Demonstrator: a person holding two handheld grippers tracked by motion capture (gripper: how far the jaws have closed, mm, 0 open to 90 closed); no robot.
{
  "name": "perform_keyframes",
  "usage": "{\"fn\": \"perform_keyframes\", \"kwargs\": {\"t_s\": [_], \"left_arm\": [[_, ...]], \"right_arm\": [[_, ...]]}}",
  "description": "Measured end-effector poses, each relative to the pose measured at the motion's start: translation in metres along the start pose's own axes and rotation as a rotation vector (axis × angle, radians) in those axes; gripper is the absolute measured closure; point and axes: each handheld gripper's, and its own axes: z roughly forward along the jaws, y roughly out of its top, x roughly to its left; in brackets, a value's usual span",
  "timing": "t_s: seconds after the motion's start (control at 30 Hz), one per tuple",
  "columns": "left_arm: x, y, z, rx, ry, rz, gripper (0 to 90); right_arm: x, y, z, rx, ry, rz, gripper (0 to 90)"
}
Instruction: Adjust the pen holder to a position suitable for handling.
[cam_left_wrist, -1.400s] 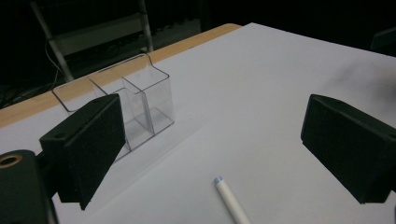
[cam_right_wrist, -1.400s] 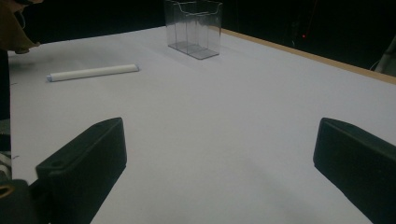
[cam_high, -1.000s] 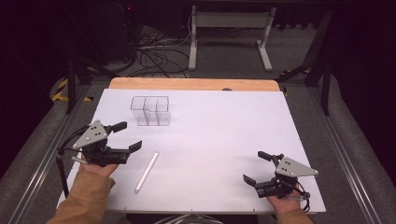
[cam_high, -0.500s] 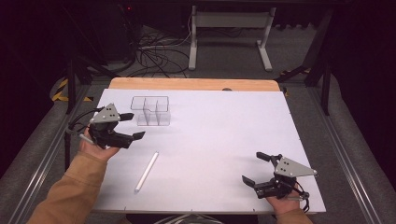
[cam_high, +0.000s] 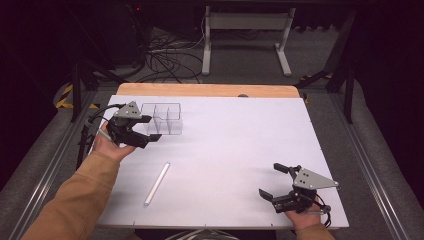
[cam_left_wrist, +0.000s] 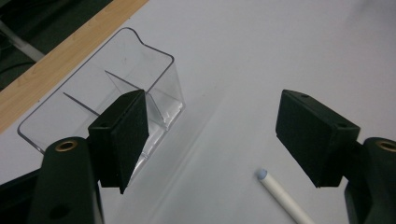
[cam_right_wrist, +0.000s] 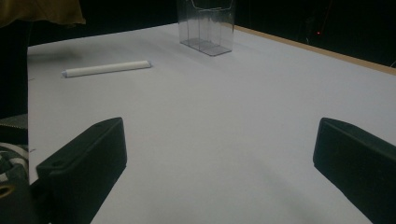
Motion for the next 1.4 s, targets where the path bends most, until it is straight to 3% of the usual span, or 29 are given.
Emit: {"fn": "perform_keyframes", "kwargs": {"t_s": [0.3, 0.5, 0.6, 0.8, 1.13, 1.4], "left_arm": [[0.015, 0.007, 0.011, 0.036, 0.063, 0.034, 27.8], [0.024, 0.014, 0.023, 0.103, 0.055, 0.081, 28.4], [0.029, 0.014, 0.023, 0.093, 0.023, 0.055, 28.3], [0.038, 0.01, 0.033, 0.114, 0.026, 0.024, 28.8], [0.051, 0.002, 0.048, 0.176, 0.075, -0.01, 31.5], [0.054, -0.001, 0.056, 0.213, 0.089, -0.019, 32.9]], "right_arm": [[0.0, 0.0, 0.001, 0.002, 0.008, 0.002, 3.4], [0.0, -0.001, 0.001, 0.004, 0.012, 0.002, 3.4], [0.0, -0.001, 0.001, 0.005, 0.014, 0.001, 3.4], [-0.001, -0.002, 0.002, 0.009, 0.021, 0.01, 3.4], [-0.001, -0.002, 0.002, 0.008, 0.019, 0.009, 3.4], [-0.002, -0.003, 0.002, 0.006, 0.021, 0.009, 3.4]]}}
